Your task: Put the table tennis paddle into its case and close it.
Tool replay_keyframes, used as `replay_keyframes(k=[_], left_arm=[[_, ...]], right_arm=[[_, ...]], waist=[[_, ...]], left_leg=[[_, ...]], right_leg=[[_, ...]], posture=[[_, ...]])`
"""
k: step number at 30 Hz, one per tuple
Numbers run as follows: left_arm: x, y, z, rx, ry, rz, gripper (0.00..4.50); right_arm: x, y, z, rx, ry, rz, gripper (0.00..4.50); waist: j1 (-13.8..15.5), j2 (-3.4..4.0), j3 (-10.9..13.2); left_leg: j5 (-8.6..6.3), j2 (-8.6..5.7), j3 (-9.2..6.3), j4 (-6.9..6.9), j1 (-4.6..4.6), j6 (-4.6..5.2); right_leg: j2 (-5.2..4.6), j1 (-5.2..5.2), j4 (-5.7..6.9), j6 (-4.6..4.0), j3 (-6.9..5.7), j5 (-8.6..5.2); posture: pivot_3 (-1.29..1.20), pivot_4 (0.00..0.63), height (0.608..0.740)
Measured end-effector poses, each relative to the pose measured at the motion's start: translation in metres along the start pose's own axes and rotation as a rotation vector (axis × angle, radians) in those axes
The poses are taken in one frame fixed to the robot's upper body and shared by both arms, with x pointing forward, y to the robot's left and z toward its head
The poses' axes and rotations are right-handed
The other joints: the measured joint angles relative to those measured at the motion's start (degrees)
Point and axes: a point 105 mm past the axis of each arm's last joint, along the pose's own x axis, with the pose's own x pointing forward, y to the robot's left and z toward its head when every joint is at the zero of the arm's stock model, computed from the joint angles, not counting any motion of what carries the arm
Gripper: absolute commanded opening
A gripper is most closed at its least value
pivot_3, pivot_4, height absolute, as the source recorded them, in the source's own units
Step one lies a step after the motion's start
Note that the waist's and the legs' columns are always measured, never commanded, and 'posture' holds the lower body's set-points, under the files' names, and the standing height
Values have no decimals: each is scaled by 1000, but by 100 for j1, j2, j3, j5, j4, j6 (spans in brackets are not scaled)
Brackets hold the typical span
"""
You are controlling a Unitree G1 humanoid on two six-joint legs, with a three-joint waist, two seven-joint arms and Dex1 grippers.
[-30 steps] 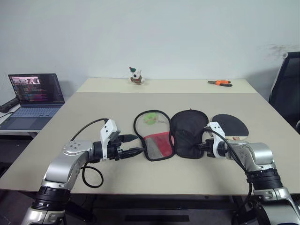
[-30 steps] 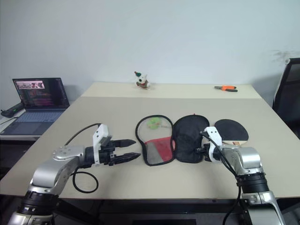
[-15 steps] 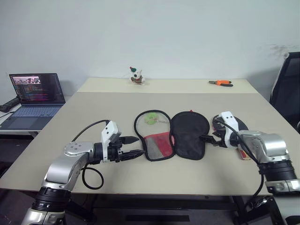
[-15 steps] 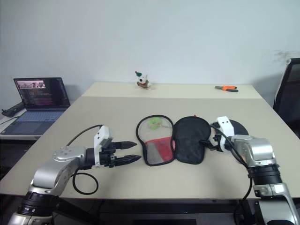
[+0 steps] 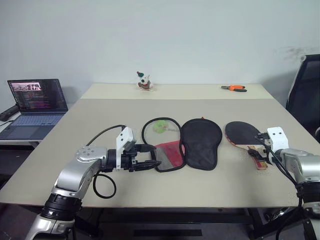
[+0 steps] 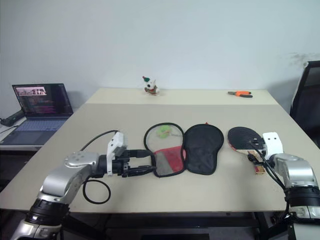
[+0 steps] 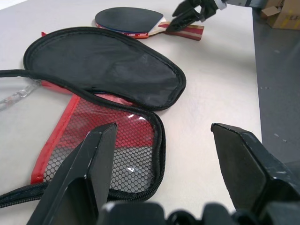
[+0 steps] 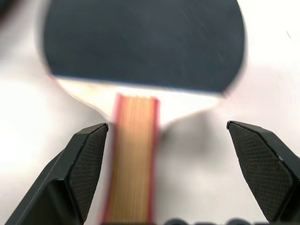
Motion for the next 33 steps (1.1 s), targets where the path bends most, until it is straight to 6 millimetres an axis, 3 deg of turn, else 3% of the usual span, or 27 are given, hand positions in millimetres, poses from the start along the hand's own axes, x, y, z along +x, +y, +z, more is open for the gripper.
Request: replay_keyframes(k=[8,12,19,25,28,30,33], left_arm=[[-1,1,0,7,-1,4,3492],[-1,2,-1,7,0,8,3492],[-3,1,-7,-11,7,26,3492],[-11,2,-9,-28,-1,55,3492],[-19,5,-9,-36,1,80,3492],[-23,7,-10,-42,1,96,3492],[-23,6,-11,-48,3,104,3492]], right_arm=[[6,6,-5,70,6,0,4472],[12,11,-3,75,2,7,3569],[21,20,-1,102,-7,10,1230],[20,17,3,138,-16,-24,1087],[12,13,19,165,-53,-49,1087],[1,20,43,192,-121,-30,1087],[-20,59,87,228,-259,67,1087]], waist=[[-3,-1,0],[-22,-2,-1],[-21,-7,-4],[-20,-3,-1],[-20,7,4],[-44,13,8],[-99,14,8]], left_leg=[[0,1,4,3,8,0],[0,5,18,2,31,0],[0,6,25,2,76,1],[0,6,30,-3,74,1],[-1,6,36,-14,55,3],[-1,10,39,-16,30,3],[-2,31,38,-16,24,5]], right_leg=[[1,5,2,1,0,1],[5,21,2,1,3,0],[3,66,-5,6,9,2],[3,58,-3,6,15,1],[2,28,2,5,21,1],[3,-2,6,4,24,2],[4,-5,2,-1,23,1]], posture=[[0,150,740],[0,150,740],[0,150,740],[0,150,740],[0,150,740],[0,150,740],[0,150,740]])
